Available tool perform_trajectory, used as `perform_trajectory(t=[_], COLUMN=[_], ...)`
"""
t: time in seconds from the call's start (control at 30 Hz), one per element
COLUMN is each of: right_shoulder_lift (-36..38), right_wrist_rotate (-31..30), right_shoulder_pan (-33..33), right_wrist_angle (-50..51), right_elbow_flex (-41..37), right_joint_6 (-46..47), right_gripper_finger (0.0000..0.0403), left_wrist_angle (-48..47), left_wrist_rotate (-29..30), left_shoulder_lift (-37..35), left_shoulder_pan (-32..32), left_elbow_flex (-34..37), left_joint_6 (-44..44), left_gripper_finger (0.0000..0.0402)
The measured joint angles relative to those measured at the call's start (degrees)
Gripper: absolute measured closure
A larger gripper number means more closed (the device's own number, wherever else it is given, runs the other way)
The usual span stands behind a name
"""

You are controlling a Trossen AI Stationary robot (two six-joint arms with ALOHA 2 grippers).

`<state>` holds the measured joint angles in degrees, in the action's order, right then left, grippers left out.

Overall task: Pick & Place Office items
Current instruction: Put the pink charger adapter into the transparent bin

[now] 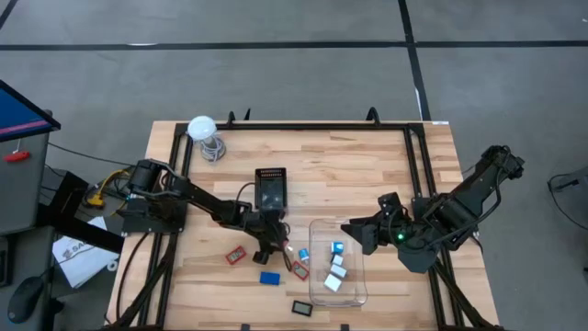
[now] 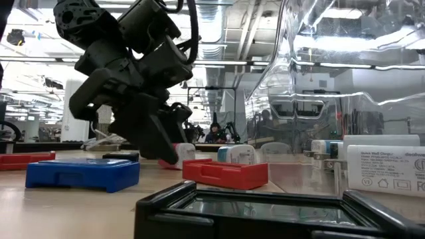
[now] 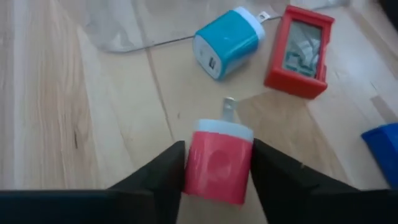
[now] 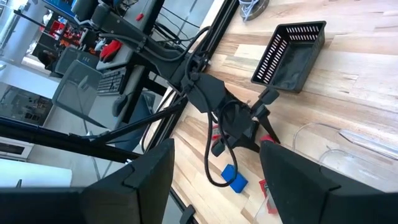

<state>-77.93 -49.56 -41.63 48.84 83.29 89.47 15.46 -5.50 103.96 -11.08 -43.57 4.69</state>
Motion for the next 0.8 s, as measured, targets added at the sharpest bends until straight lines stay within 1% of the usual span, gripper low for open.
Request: perform_trajectory(t=[0.07,0.23,0.33,0.53,0.63,0.73,0.8], right_shoulder_lift=[0.0,0.0,0.0,0.0,0.0,0.0,0.0], right_wrist_rotate=[0.0,0.0,0.0,0.0,0.0,-0.4,-1.4], right_shoulder_pan=[0.0,0.0,0.0,0.0,-0.1,-1.1,-2.0], right_wrist_angle=[0.0,0.0,-0.1,-0.9,-1.1,-0.9,-0.8], right_elbow_flex=[0.0,0.0,0.0,0.0,0.0,0.0,0.0], right_joint_6=[0.0,0.0,0.1,-2.0,-2.9,-2.9,-2.9], right_gripper_finger=[0.0174,0.0175,0.0175,0.0175,0.0175,0.0175,0.0175], left_wrist_angle=[0.0,-0.9,-3.0,-6.6,-10.3,-15.0,-16.6], left_wrist_rotate=[0.0,0.1,1.1,1.9,1.9,0.9,0.5], left_shoulder_lift=[0.0,-2.7,-7.7,-21.1,-26.6,-29.8,-30.0], left_shoulder_pan=[0.3,0.2,0.1,0.1,0.1,-0.8,-2.9], left_elbow_flex=[0.0,0.1,0.1,0.0,-0.1,-2.6,-5.1], left_joint_6=[-2.1,-6.9,-8.8,-10.2,-15.3,-20.1,-20.3], left_gripper_finger=[0.0273,0.0276,0.0276,0.0276,0.0276,0.0276,0.0276])
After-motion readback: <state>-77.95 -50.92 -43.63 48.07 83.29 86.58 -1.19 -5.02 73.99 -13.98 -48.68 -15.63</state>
